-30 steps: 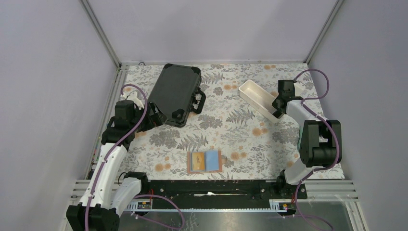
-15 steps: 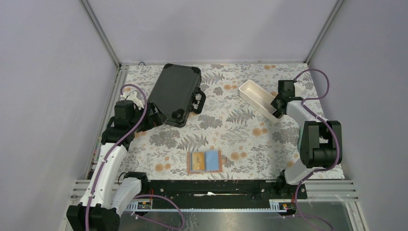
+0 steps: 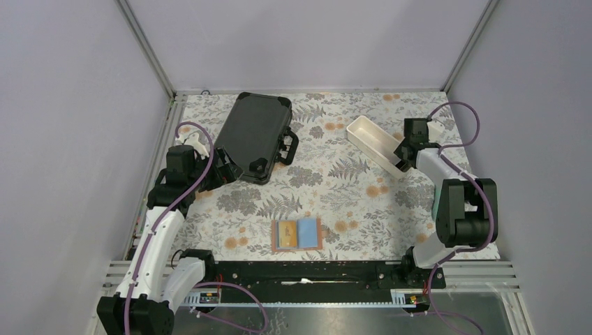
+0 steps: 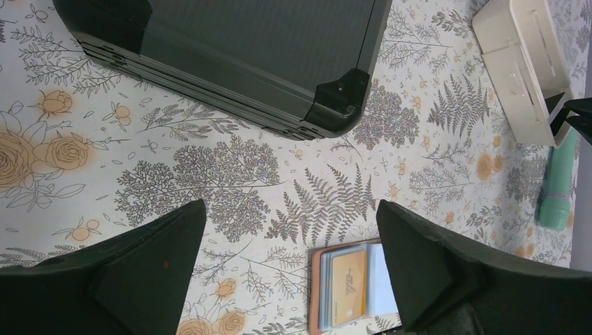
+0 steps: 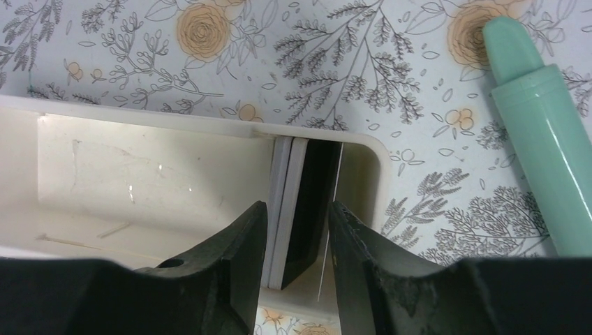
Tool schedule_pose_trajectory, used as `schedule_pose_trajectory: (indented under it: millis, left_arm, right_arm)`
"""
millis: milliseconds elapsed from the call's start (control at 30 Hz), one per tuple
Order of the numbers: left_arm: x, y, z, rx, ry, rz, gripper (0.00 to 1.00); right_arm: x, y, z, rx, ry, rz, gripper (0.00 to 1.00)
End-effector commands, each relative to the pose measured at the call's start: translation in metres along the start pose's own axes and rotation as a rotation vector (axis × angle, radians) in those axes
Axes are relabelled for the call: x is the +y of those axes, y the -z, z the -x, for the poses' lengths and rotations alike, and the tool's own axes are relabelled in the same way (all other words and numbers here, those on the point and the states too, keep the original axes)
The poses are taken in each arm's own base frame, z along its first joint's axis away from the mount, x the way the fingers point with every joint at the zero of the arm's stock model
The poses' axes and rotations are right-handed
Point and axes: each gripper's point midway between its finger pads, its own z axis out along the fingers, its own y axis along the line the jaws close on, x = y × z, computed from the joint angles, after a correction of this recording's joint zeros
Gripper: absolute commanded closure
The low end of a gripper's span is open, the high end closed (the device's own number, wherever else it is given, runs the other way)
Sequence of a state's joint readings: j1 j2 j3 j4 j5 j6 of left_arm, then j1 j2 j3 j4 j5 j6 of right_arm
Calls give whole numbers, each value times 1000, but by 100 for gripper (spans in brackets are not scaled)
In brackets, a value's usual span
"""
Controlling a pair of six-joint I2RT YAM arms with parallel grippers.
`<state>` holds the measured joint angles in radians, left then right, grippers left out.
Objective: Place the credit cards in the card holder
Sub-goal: Pick up the credit card from the storage box.
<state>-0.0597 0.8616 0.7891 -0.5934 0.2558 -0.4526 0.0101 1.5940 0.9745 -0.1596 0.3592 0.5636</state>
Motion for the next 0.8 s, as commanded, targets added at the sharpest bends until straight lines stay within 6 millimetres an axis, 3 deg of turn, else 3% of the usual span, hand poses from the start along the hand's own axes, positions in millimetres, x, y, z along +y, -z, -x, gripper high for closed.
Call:
schedule_pose_trajectory:
  millis: [0,400,767]
  left_arm:
    - [-6,-3,7,-27,-6,-37,2]
    - [-6,-3,6,-21,-3,-38,2]
    - [-6,-3,5,-21,-2,-43,2]
  right_arm:
    - [-15,12,9,-51,0,-38,54]
    - [-17,29,16,-69,5,-23,54]
    - [-34,20,3,-36,-16,-64,70]
